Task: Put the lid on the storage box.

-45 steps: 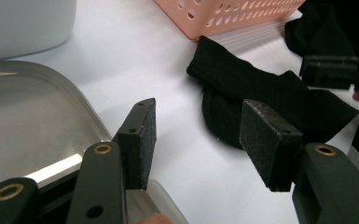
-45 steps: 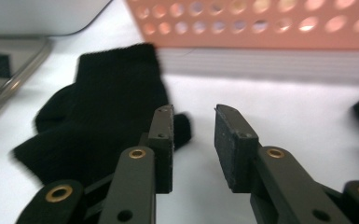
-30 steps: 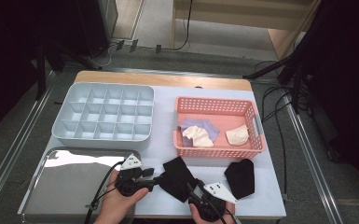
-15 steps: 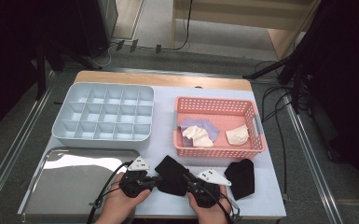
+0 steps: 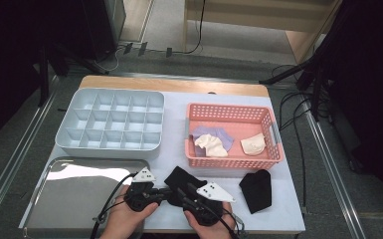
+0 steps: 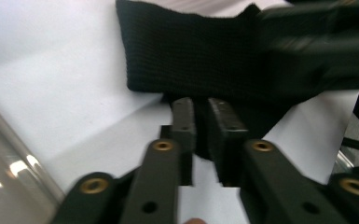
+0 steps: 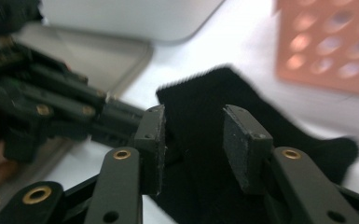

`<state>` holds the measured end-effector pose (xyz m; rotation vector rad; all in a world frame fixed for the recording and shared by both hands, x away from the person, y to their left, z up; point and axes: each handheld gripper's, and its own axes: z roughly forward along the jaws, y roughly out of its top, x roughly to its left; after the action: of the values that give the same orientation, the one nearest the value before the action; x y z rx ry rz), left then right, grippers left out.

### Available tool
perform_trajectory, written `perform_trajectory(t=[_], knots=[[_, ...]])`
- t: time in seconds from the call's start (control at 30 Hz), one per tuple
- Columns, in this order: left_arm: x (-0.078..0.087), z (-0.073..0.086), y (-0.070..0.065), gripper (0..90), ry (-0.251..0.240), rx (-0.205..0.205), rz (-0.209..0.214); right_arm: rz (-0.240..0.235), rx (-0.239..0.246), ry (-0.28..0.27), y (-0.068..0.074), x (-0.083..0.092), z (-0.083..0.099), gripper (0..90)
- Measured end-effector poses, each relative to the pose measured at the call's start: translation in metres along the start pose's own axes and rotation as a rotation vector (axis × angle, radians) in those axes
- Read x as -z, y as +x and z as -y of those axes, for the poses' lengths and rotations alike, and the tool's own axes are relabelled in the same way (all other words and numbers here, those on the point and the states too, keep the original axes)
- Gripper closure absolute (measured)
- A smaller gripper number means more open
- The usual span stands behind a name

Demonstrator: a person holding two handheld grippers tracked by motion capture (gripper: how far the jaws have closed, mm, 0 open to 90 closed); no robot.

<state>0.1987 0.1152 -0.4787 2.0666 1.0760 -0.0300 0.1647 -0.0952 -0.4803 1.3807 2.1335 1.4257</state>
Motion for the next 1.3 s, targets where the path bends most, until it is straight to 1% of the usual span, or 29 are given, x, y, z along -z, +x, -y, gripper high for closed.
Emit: perform_trajectory(t=[0.1, 0.13, 0.17, 0.2, 0.23, 0.27, 0.3, 0.37, 0.4, 0.53, 0.6, 0.7, 0.77, 0.8, 0.87, 0.9, 0.93, 0.97, 1.0, 1.07, 1.13, 1.2, 1.23, 1.27, 1.3], knots=[[0.0, 0.0, 0.0, 87.5, 0.004, 0.002, 0.006, -0.004, 0.018, 0.058, 0.002, -0.008, 0.006, 60.0], [0.0, 0.0, 0.001, 88.2, 0.005, 0.006, 0.012, 0.007, 0.04, 0.069, 0.002, -0.011, 0.009, 61.8], [0.0, 0.0, 0.0, 88.6, 0.004, 0.009, 0.013, 0.023, 0.065, 0.057, 0.003, -0.012, 0.011, 65.8], [0.0, 0.0, 0.0, 89.0, 0.003, 0.007, 0.011, 0.046, 0.085, 0.057, 0.004, -0.012, 0.012, 72.8], [0.0, 0.0, 0.0, 89.3, 0.004, 0.006, 0.011, 0.065, 0.106, 0.056, 0.004, -0.012, 0.012, 77.4], [0.0, 0.0, 0.0, 89.5, 0.004, 0.004, 0.011, 0.071, 0.109, 0.058, 0.003, -0.011, 0.012, 83.2], [0.001, 0.001, 0.0, 89.7, 0.005, -0.003, 0.009, 0.071, 0.096, 0.061, 0.002, -0.01, 0.011, 87.9], [0.001, 0.001, 0.0, 90.0, -0.005, 0.001, 0.008, 0.057, 0.047, 0.057, -0.002, -0.005, 0.01, 89.1], [0.001, 0.002, 0.0, 90.0, -0.01, 0.004, 0.009, 0.058, 0.04, 0.046, -0.004, -0.003, 0.01, 89.3], [0.006, 0.002, -0.001, 90.0, -0.029, 0.004, 0.012, 0.094, 0.004, -0.028, -0.017, 0.014, 0.007, 89.6], [0.009, 0.001, 0.0, 90.0, -0.03, -0.005, 0.0, 0.109, -0.025, -0.053, -0.025, 0.023, 0.006, 89.6], [0.011, 0.002, 0.002, 90.0, -0.033, -0.001, -0.007, 0.131, -0.072, -0.084, -0.04, 0.036, 0.009, 89.6], [0.012, 0.002, 0.003, 90.0, -0.032, -0.003, -0.011, 0.144, -0.126, -0.092, -0.049, 0.044, 0.012, 89.4], [0.013, 0.003, 0.003, 90.0, -0.034, -0.001, -0.013, 0.147, -0.151, -0.086, -0.053, 0.047, 0.014, 89.3], [0.015, 0.003, 0.004, 90.0, -0.035, -0.004, -0.02, 0.136, -0.203, -0.087, -0.062, 0.052, 0.019, 89.1], [0.016, 0.003, 0.005, 90.0, -0.032, -0.006, -0.019, 0.13, -0.241, -0.088, -0.066, 0.053, 0.023, 89.0], [0.016, 0.004, 0.005, 90.0, -0.032, -0.008, -0.022, 0.136, -0.282, -0.078, -0.071, 0.055, 0.027, 89.0], [0.017, 0.004, 0.006, 90.0, -0.032, -0.008, -0.025, 0.142, -0.298, -0.08, -0.073, 0.057, 0.029, 89.0], [0.018, 0.005, 0.006, 90.0, -0.032, -0.008, -0.028, 0.16, -0.32, -0.077, -0.076, 0.059, 0.03, 89.0], [0.019, 0.006, 0.008, 90.0, -0.038, -0.003, -0.036, 0.187, -0.334, -0.093, -0.081, 0.064, 0.031, 87.6], [0.021, 0.007, 0.01, 90.0, -0.047, 0.002, -0.048, 0.216, -0.328, -0.118, -0.085, 0.069, 0.03, 83.4], [0.024, 0.007, 0.013, 88.2, -0.067, 0.02, -0.049, 0.247, -0.321, -0.143, -0.088, 0.073, 0.028, 79.7], [0.026, 0.007, 0.015, 85.7, -0.07, 0.025, -0.046, 0.25, -0.324, -0.151, -0.09, 0.075, 0.027, 77.8], [0.026, 0.007, 0.016, 82.6, -0.079, 0.033, -0.056, 0.24, -0.329, -0.167, -0.093, 0.077, 0.026, 76.0], [0.026, 0.007, 0.017, 80.7, -0.092, 0.046, -0.056, 0.217, -0.327, -0.185, -0.095, 0.077, 0.024, 74.1]])
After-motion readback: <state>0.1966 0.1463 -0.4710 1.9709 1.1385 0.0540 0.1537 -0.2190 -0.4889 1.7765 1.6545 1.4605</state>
